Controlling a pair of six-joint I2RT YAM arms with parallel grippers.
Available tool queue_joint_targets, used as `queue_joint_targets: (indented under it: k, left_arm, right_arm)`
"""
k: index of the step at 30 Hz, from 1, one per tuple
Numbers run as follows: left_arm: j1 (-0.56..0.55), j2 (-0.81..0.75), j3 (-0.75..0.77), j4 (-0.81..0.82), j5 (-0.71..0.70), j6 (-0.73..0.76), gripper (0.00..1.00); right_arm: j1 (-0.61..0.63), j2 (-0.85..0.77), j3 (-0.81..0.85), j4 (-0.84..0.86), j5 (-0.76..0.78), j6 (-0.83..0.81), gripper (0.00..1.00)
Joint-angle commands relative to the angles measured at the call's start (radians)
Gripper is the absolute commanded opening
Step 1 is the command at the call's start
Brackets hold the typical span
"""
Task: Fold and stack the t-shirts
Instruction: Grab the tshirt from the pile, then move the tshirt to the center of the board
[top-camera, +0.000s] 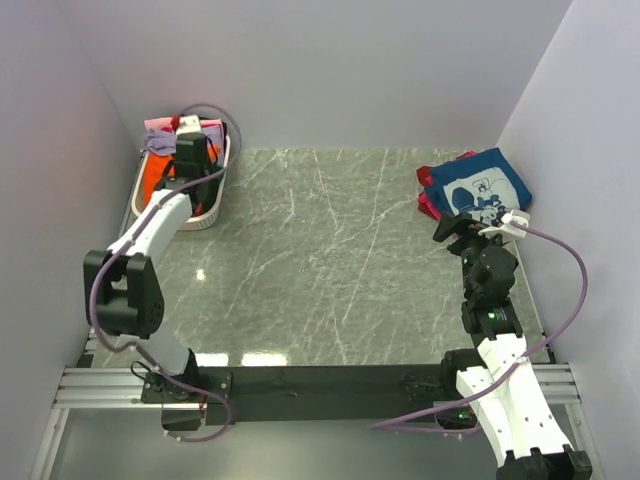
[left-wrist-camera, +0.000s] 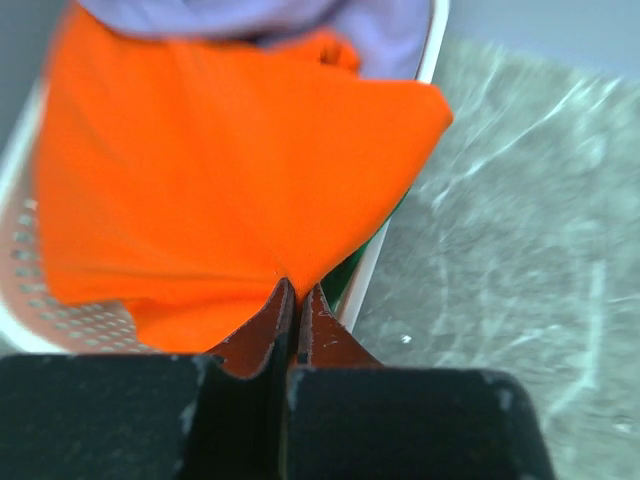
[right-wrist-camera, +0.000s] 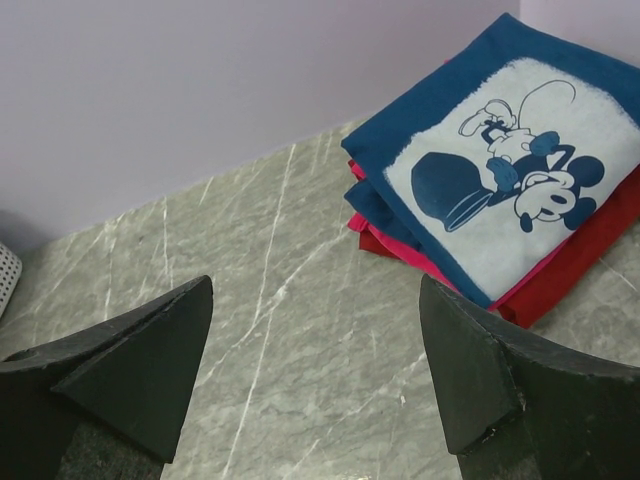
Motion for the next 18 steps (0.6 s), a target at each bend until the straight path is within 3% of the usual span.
queue_joint_targets:
  k: [1,5,11,18]
  left_arm:
    - [-0.019,-0.118,0.109,-0.055,-0.004,-0.015,0.0]
    - [-0.094,-0.239,0.149,-0.076,-0.036,0.01,0.0]
    - [-0.253,-0.315,0.241,-0.141,0.025,0.02,0.0]
    - [-0.411,-0.37,0.21,-0.084,0.276,-0.042,0.0]
  right_arm:
    - [0.001,0.011,0.048,0.031,-0.006,0.008,0.89]
    - [0.002,0.053,0.071,0.031,-0.019,0.009,0.89]
    - [0.002,0.073,0.088,0.001,-0.018,0.003,0.87]
    - [0.001,0.048,0.091,-0.007,-0.024,0.0,0.87]
